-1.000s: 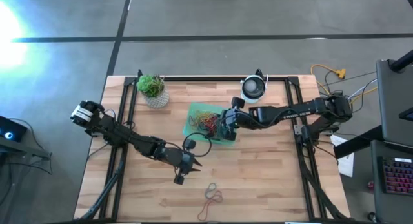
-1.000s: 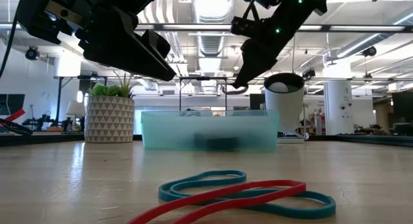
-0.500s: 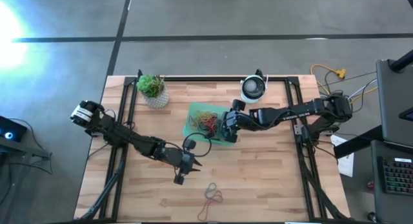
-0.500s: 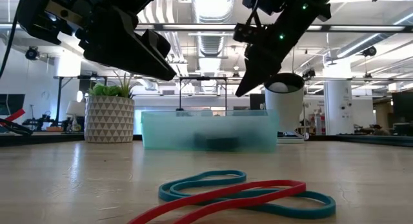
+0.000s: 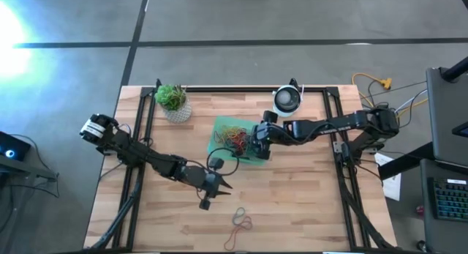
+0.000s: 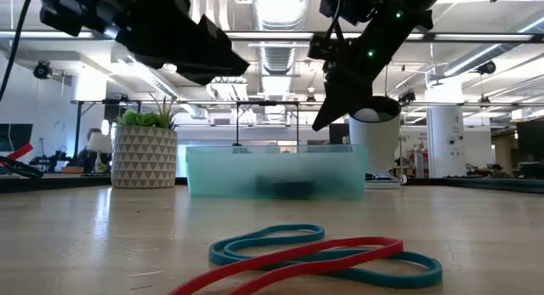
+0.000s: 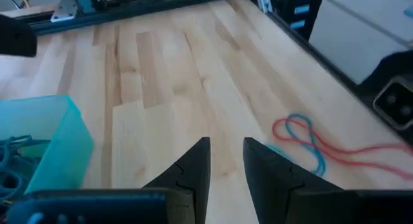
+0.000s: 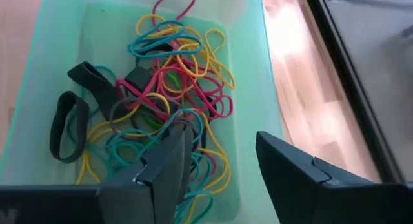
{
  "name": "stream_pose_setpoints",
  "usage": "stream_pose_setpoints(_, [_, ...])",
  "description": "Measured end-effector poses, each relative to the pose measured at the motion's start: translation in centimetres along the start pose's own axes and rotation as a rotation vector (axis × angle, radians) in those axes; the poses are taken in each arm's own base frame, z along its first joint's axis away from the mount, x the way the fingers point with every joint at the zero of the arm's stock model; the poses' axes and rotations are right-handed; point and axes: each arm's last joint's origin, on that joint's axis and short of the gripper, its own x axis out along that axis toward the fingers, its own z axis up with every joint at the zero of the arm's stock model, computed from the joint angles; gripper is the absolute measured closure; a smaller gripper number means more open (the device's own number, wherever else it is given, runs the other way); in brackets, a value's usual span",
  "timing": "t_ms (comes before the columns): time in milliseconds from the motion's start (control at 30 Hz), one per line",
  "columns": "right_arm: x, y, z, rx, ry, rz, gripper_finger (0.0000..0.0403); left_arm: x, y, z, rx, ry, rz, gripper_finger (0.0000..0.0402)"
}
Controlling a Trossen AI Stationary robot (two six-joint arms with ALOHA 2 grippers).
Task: Pick and place rubber bands into bin
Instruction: Put the blue rubber band into the green bin
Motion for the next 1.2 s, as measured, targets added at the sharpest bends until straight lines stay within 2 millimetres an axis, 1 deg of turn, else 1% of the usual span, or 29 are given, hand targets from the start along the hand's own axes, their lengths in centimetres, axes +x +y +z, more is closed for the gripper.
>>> stream_pose_setpoints(267, [-0.2, 0.3, 0.1, -0.136, -0.033, 0.017, 0.0216, -0.1, 0.0, -1.5, 0.031, 0.099, -0.005, 0.0324])
stream_pose_setpoints(433, [0.1, 0.7, -0.3, -0.168, -0.06, 0.094, 0.0216, -0.2, 0.0, -1.8, 0.031, 0.129, -0.015, 0.0324])
stream_pose_setpoints(533, [0.1, 1.2, -0.7, -0.162, -0.053, 0.148, 0.0216, -0.1, -0.1, -1.9, 0.031, 0.129, -0.035, 0.0324])
stream_pose_setpoints(667, [-0.4, 2.7, -0.9, -0.188, -0.062, 0.207, 0.0216, 0.6, -0.3, -2.5, 0.059, 0.151, -0.075, 0.0324])
stream_pose_setpoints(867, [-2.5, 5.1, -0.7, -0.266, -0.126, 0.264, 0.022, 3.1, -0.9, -3.6, 0.081, 0.118, -0.164, 0.0324])
stream_pose_setpoints(1067, [-5.7, 6.8, -0.6, -0.256, -0.199, 0.328, 0.0232, 5.9, -1.2, -4.5, 0.075, 0.16, -0.18, 0.0324])
stream_pose_setpoints(1200, [-7.9, 8.0, -1.1, -0.265, -0.243, 0.381, 0.0238, 7.5, -1.4, -4.3, 0.075, 0.161, -0.18, 0.0324])
